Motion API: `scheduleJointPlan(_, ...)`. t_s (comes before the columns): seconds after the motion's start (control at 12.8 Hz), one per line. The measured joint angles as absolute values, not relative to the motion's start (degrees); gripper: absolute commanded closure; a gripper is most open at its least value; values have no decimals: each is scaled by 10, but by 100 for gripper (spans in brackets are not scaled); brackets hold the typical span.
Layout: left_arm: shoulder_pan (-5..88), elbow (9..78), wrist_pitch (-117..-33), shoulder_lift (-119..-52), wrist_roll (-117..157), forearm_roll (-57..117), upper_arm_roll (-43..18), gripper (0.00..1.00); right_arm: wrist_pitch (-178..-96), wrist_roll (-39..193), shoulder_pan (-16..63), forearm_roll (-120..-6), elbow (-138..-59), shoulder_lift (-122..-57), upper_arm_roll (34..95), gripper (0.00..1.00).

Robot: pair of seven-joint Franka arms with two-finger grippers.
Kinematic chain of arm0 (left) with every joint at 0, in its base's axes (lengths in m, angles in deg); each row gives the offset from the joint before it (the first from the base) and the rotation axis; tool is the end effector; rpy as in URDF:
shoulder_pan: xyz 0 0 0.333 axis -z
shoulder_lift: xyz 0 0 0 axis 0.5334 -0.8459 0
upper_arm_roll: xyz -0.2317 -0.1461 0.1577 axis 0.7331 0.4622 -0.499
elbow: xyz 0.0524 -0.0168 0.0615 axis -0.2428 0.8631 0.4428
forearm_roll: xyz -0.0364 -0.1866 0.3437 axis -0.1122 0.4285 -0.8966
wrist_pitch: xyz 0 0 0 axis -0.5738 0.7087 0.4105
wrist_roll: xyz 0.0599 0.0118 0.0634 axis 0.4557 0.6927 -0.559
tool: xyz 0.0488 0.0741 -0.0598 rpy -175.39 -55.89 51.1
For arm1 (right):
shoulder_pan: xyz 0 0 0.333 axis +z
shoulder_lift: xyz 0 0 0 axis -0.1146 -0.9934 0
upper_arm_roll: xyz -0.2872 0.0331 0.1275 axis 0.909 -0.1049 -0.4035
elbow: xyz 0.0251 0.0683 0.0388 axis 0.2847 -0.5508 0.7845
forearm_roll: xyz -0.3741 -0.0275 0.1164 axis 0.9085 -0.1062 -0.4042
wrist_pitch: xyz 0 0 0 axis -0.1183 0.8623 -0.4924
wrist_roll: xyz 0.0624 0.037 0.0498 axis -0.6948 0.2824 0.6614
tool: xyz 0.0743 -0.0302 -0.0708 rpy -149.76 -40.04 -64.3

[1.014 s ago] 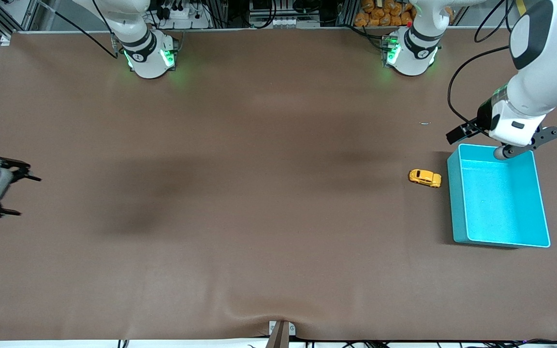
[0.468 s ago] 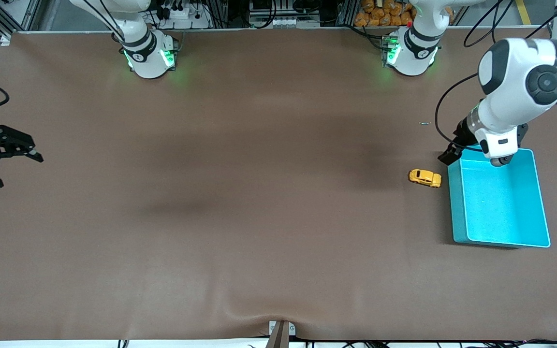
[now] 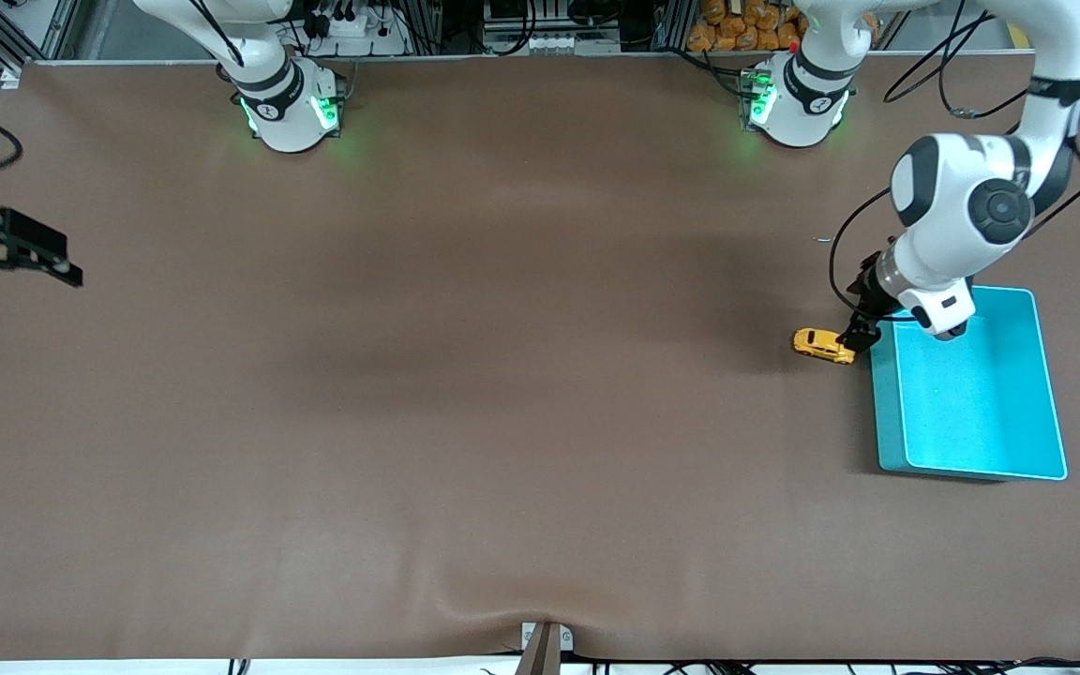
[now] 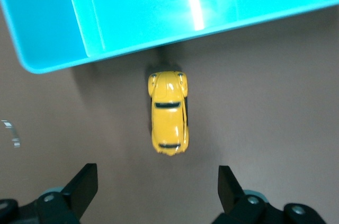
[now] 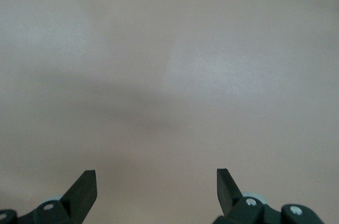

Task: Wind and store yellow beetle car
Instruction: 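Lower the left gripper and grasp the yellow car beside the bin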

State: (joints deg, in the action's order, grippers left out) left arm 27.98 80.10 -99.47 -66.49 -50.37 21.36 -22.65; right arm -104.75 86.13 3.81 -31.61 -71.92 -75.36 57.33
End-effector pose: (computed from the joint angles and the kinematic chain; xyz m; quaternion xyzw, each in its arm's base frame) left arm 0.5026 -0.0341 0.2766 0.8021 0.5971 -0.0128 0.0011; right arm 0.5897 -0.0024 0.6687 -0.9916 -0.1197 -0.0217 0.0440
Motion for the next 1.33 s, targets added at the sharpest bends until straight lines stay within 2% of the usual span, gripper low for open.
scheduleJointPlan(0.16, 270, 814, -1036, -690, -513, 214, -227, 0, -1062, 844, 38, -315, -757, -719, 574, 0)
scheduleJointPlan(0.39, 263, 816, -1071, -725, -514, 214, -227, 0, -1112, 821, 38, -307, -853, -661, 574, 0)
scheduleJointPlan(0.62, 263, 816, -1092, -751, -514, 214, -227, 0, -1118, 791, 38, -305, -889, -636, 577, 0)
scheduleJointPlan(0.7, 264, 816, -1103, -761, -514, 214, -226, 12, -1118, 782, 38, -302, -892, -633, 577, 0)
scheduleJointPlan(0.78, 264, 816, -1116, -771, -514, 214, -226, 65, -1118, 778, 38, -297, -896, -630, 577, 0)
scheduleJointPlan(0.86, 265, 815, -1127, -780, -514, 214, -226, 100, -1118, 775, 38, -295, -898, -629, 577, 0)
scheduleJointPlan(1.33, 270, 793, -1132, -787, -536, 210, -222, 100, -1118, 770, 38, -293, -905, -627, 579, 0)
